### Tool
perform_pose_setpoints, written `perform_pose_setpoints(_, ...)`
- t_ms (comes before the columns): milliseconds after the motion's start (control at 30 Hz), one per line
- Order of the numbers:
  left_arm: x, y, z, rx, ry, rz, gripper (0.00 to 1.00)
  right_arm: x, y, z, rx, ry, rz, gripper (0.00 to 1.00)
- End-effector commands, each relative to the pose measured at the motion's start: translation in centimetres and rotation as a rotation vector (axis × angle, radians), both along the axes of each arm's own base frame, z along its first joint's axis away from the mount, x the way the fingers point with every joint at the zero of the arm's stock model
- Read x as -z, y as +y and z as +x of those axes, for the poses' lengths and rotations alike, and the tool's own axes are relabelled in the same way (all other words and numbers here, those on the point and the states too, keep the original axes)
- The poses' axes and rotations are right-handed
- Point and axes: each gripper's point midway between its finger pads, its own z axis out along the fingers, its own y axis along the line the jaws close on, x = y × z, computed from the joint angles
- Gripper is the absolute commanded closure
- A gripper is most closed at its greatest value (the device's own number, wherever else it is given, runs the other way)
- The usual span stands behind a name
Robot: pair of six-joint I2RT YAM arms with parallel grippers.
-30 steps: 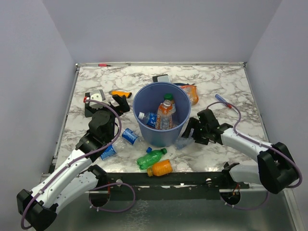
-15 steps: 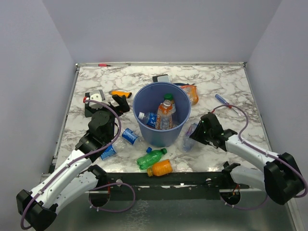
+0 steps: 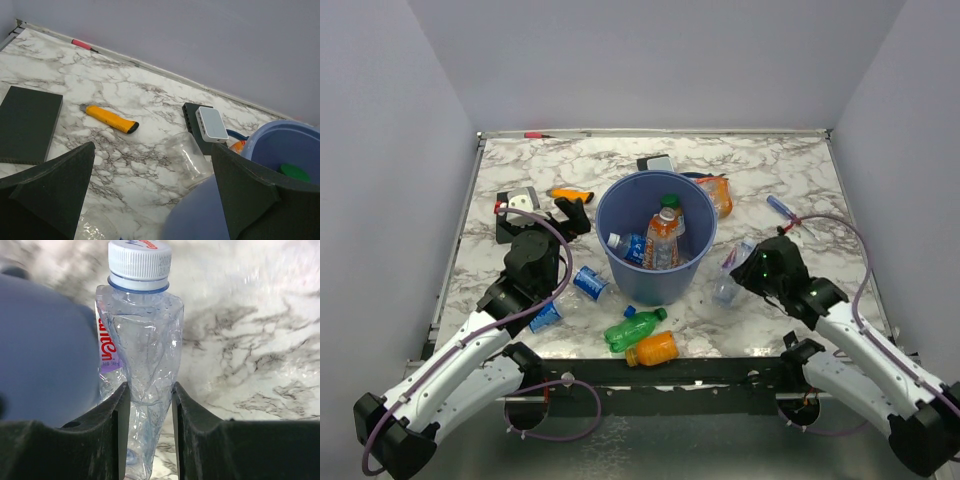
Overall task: Put the plastic bottles in the bin
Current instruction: Pick up the plastic bottle at the center of the board.
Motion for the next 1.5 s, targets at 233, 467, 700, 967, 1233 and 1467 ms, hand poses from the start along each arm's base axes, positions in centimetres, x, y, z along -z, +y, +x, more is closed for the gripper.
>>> perform_pose_setpoints(233,-2.3,1.7,-0.8,-0.063,-0.079,-0.018,0.01,-21.6,-2.5,1.2,-0.053,-0.553,-0.034,0.99)
perform_pose_setpoints(467,-9.9,0.1,-1.9,0.078,-0.256,-0.067,0.01,-34.1,4.2,-0.2,-0.467,-0.899,0.118,0.99)
perform_pose_setpoints(700,-18.3,-7.7,-4.7,0.535,-0.439,-0.065,0.01,-36.3,9.3,2.1,-0.685,-1.017,0.166,0.99)
perform_pose_setpoints(967,-21.3,-17.9,-7.4,1.1,-0.388,-0.085,0.01,-37.6,10.5,1.0,-0.811,-1.248,0.13,0.99)
perform_pose_setpoints(1233,-22.8,-22.2,-6.0,1.273,-0.358,-0.216,0.01,-37.4,12.0,-0.6,-0.948,-1.261,0.167,0.99)
perform_pose_setpoints(1467,-22.4,-24.4,-7.3,1.404,-0.343,-0.245,0.01,-37.3,12.1,-0.5,-0.95,-1.243,0.169,0.99)
